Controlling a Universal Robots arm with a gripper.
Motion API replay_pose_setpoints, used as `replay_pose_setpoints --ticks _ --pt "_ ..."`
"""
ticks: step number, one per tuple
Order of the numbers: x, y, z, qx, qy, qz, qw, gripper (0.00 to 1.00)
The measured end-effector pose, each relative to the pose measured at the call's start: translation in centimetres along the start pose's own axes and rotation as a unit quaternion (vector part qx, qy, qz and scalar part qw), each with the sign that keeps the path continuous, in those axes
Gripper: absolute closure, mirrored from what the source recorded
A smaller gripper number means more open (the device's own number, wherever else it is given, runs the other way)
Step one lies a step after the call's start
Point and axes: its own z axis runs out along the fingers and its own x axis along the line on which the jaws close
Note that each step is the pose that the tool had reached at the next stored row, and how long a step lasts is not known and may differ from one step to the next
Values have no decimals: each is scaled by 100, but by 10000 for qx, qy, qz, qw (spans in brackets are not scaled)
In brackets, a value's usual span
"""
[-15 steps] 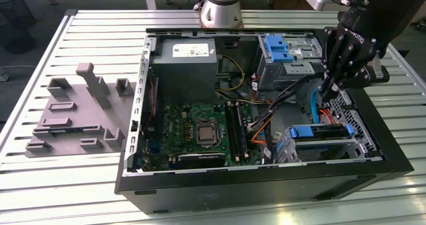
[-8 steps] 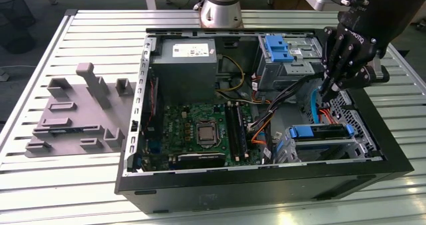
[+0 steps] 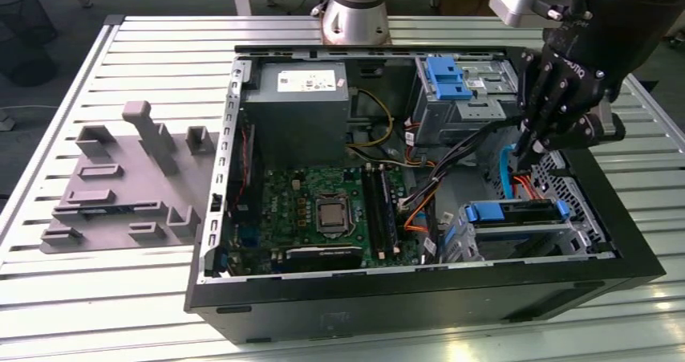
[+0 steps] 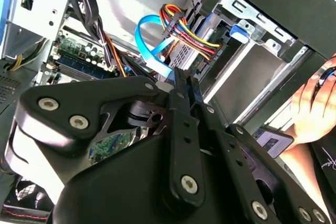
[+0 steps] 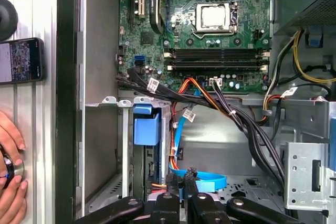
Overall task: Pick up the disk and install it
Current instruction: 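Insert the second disk wire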
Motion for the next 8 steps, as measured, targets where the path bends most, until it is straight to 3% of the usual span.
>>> replay_pose_setpoints --ticks 6,7,8 --pt "126 0 76 -1 -92 0 10000 84" --pt "140 1 84 0 -130 0 9999 84" --pt "144 3 87 -1 -213 -1 9998 84"
